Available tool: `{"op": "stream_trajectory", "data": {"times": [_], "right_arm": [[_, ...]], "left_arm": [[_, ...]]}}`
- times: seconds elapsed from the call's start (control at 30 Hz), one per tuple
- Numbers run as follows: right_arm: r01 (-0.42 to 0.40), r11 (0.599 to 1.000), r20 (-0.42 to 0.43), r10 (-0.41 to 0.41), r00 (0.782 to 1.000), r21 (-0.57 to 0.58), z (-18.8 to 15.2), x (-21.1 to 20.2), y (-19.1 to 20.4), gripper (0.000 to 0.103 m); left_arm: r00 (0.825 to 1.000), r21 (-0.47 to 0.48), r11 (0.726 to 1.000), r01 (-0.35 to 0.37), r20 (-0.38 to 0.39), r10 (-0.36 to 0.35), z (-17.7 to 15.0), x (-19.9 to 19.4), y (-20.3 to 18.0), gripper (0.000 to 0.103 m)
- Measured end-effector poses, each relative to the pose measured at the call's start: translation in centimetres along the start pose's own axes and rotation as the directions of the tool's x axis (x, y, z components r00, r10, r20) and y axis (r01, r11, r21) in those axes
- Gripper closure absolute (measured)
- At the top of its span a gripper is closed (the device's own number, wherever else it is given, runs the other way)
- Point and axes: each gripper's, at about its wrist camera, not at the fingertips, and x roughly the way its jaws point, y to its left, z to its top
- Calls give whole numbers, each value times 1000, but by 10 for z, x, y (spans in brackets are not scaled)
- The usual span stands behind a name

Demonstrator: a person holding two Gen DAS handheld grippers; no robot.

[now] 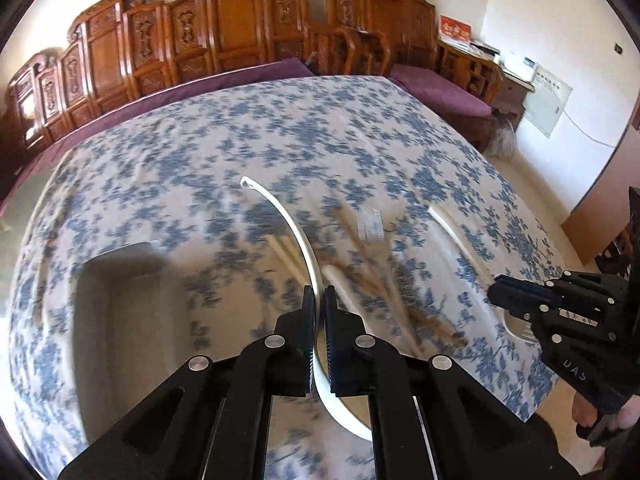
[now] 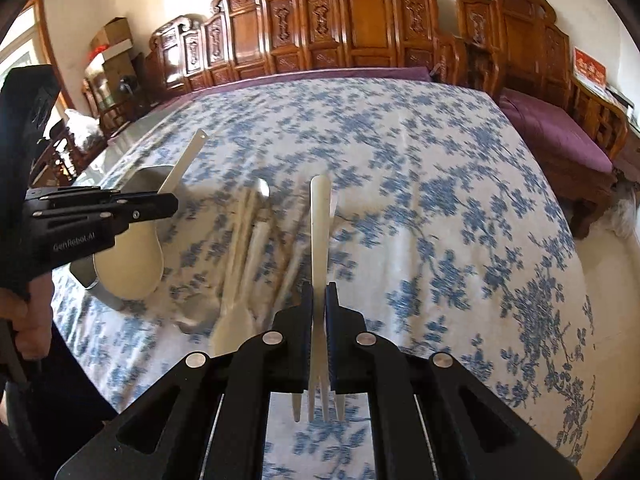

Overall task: Organize utensils
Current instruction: 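Carry the white spoon into the grey tray and open the left tool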

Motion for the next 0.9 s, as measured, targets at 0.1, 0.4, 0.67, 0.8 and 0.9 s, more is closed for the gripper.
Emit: {"op": "stream_trajectory", "data": {"times": [0.1,0.4,0.67,0.8,0.9], "right_arm": [[-10,1000,5,10,1000,-12,6,0,15,96],[-78,997,29,78,996,-26,38,20,81,96],[-141,988,18,142,990,-59,49,34,137,96],[-153,987,-1,153,988,-59,47,40,153,96],[-151,987,-14,150,989,-60,47,46,158,96]], "left_arm": [[1000,-9,1000,-10,6,10,-2,-11,22,99],[998,-59,997,-54,-17,53,-17,-26,101,99],[994,-95,992,-79,-84,71,-38,-8,145,99],[991,-85,993,-88,-104,79,-46,3,151,99],[992,-86,993,-82,-105,73,-50,8,155,99]]}}
